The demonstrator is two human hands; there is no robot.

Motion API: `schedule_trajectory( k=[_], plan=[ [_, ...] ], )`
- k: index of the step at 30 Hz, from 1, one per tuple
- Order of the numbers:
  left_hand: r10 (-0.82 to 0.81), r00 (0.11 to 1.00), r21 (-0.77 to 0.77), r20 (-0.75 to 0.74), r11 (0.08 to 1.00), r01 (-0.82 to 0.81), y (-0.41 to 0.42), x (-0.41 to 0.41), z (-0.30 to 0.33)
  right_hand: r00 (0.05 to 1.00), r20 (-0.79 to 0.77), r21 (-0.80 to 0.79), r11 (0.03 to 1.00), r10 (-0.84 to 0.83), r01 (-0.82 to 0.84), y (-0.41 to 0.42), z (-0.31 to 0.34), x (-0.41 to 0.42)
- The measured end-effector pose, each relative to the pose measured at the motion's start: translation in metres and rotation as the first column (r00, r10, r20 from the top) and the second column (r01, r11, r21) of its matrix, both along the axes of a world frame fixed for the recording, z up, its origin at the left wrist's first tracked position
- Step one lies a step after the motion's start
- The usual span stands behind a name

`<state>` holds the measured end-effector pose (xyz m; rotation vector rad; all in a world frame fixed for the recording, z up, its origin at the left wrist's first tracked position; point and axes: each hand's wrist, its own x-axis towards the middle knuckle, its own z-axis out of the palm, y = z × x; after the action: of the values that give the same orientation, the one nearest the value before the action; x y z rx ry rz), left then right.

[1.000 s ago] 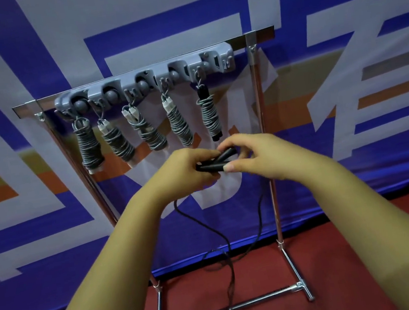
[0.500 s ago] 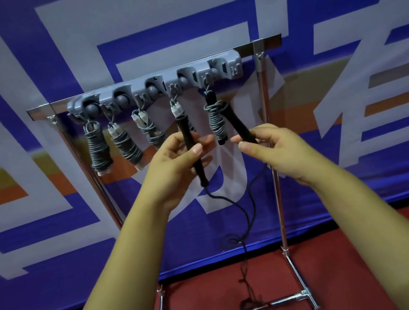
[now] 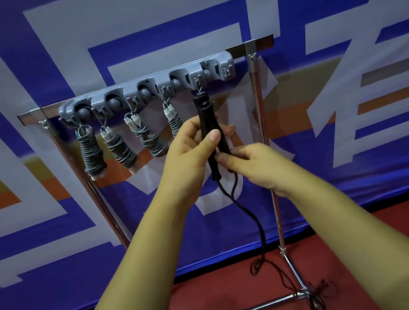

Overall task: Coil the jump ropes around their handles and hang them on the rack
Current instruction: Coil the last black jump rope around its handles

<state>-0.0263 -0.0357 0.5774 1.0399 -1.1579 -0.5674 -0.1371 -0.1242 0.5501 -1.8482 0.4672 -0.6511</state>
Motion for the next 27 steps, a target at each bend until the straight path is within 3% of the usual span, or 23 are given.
schedule_trajectory(
  k=[2, 4, 6, 8, 10, 12, 15, 17, 18, 19, 22, 23, 25, 27],
  plan=[
    [0.055, 0.997, -0.011, 0.061, 0.998, -0.055, -0.001, -0.001, 0.002, 0.987, -0.041, 0.023, 0.987, -0.156, 0.157, -0.003, -0.006, -0.01],
    [0.066, 0.991, -0.036, 0.119, 0.997, -0.062, 0.0, -0.003, 0.005, 0.989, -0.047, 0.343, 0.928, -0.141, 0.148, -0.004, -0.015, -0.02],
    [0.001, 0.977, -0.038, 0.214, 0.999, 0.008, 0.001, -0.009, 0.005, 0.997, -0.006, 0.698, 0.714, 0.079, -0.052, 0.002, -0.018, -0.024],
    [-0.065, 0.898, 0.04, 0.435, 0.998, 0.053, 0.001, -0.018, -0.001, 0.972, 0.137, 0.837, 0.501, 0.192, -0.218, 0.001, -0.02, -0.025],
    [-0.014, 0.657, 0.048, 0.753, 0.998, -0.033, 0.003, -0.021, -0.009, 0.949, 0.238, 0.853, 0.424, 0.205, -0.305, -0.002, -0.016, -0.023],
    [0.067, 0.366, -0.041, 0.928, 0.996, -0.078, 0.009, -0.017, -0.016, 0.948, 0.264, 0.865, 0.391, 0.177, -0.314, -0.002, -0.009, -0.024],
    [0.168, 0.075, -0.165, 0.983, 0.985, -0.049, 0.019, -0.013, -0.028, 0.906, 0.381, 0.866, 0.272, 0.186, -0.42, -0.005, -0.01, -0.021],
    [0.232, -0.02, -0.233, 0.972, 0.972, -0.032, 0.025, -0.012, -0.04, 0.889, 0.394, 0.843, 0.294, 0.232, -0.451, -0.002, -0.013, -0.018],
    [0.256, 0.005, -0.255, 0.967, 0.966, -0.027, 0.028, -0.011, -0.045, 0.897, 0.373, 0.825, 0.357, 0.237, -0.438, -0.003, -0.013, -0.019],
    [0.258, 0.102, -0.256, 0.961, 0.966, -0.036, 0.033, -0.008, -0.048, 0.905, 0.352, 0.795, 0.434, 0.241, -0.425, -0.002, -0.011, -0.02],
    [0.257, 0.579, -0.195, 0.774, 0.966, -0.169, 0.045, 0.004, -0.041, 0.907, 0.278, 0.665, 0.618, 0.315, -0.419, 0.0, -0.007, -0.025],
    [0.266, 0.687, -0.159, 0.676, 0.963, -0.215, 0.046, 0.009, -0.036, 0.905, 0.238, 0.624, 0.659, 0.352, -0.42, 0.001, -0.007, -0.026],
    [0.203, 0.795, -0.035, 0.572, 0.974, -0.223, 0.042, 0.016, -0.027, 0.887, 0.14, 0.534, 0.721, 0.439, -0.441, 0.005, -0.005, -0.028],
    [0.028, 0.798, 0.112, 0.602, 0.987, -0.119, 0.034, 0.018, -0.019, 0.854, 0.069, 0.463, 0.741, 0.516, -0.486, 0.012, -0.004, -0.028]
  ],
)
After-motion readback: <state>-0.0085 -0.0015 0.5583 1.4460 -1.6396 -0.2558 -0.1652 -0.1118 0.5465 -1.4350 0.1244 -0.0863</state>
